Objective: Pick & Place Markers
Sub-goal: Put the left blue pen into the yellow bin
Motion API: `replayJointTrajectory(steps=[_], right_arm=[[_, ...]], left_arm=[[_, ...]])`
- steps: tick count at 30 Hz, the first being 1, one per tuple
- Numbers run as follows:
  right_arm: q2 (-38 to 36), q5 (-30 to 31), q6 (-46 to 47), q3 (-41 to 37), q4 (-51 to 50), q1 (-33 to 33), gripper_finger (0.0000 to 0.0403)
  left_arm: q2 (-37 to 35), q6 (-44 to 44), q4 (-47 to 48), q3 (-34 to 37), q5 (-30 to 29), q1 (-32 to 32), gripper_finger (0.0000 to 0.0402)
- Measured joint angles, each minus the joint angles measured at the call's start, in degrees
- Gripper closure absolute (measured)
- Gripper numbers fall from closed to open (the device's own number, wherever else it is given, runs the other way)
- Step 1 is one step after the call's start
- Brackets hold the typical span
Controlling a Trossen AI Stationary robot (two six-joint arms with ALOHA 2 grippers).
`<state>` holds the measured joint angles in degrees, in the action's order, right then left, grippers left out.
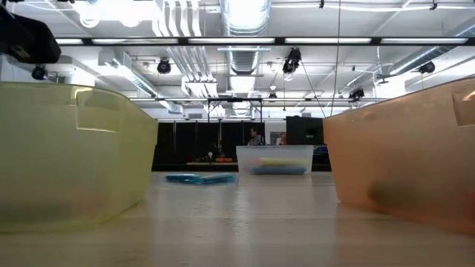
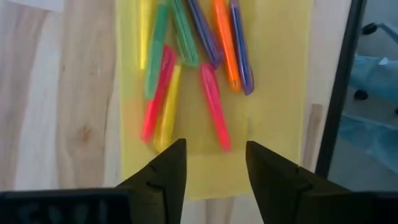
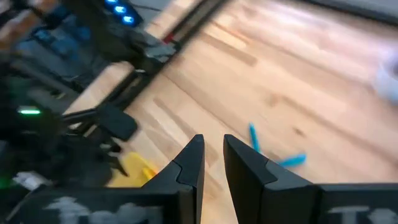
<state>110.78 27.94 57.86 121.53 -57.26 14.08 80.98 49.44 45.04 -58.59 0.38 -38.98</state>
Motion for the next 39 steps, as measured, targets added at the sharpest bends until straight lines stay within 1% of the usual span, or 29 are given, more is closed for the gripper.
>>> replayJointTrajectory(steps=[2, 5, 12, 15, 18, 21, 25, 28, 32, 39], right_arm=[[0.1, -0.5, 3.2, -1.9, -0.2, -0.4, 0.0346], [0.1, -3.9, 4.7, -5.0, 0.4, -1.7, 0.0346], [0.1, -10.6, 20.1, -11.6, 0.7, -5.1, 0.0346], [0.1, -14.3, 23.2, -14.6, 1.3, -6.9, 0.0345], [0.1, -17.8, 24.5, -18.8, 5.5, -8.9, 0.0331], [0.1, -20.9, 25.3, -23.2, 11.8, -10.7, 0.0304], [0.1, -22.7, 26.7, -29.5, 23.0, -12.8, 0.0264], [0.1, -23.5, 31.1, -32.3, 24.7, -14.0, 0.0252], [0.0, -24.8, 34.6, -35.2, 24.4, -15.1, 0.0253], [0.0, -25.4, 36.4, -37.1, 25.8, -16.6, 0.0264]], left_arm=[[-1.8, 0.2, 1.3, 0.0, 0.0, 0.0, 0.0244], [-4.6, 1.1, 2.6, 0.0, -0.1, 0.0, 0.0244], [-10.1, 1.7, 2.6, 0.0, -0.5, 0.0, 0.0244], [-12.1, 1.8, 2.6, 0.0, -0.5, 0.0, 0.0244], [-14.0, 2.1, 2.6, 0.0, -0.7, 0.0, 0.0244], [-15.6, 2.7, 2.6, 0.0, -2.4, 0.0, 0.0244], [-17.4, 2.8, 2.6, 0.0, -3.4, 0.0, 0.0244], [-18.3, 2.9, 2.6, 0.0, -3.7, 0.0, 0.0244], [-19.2, 2.9, 2.6, 0.0, -3.7, 0.0, 0.0244], [-19.4, 1.8, 2.6, 0.1, -3.9, 0.0, 0.0243]])
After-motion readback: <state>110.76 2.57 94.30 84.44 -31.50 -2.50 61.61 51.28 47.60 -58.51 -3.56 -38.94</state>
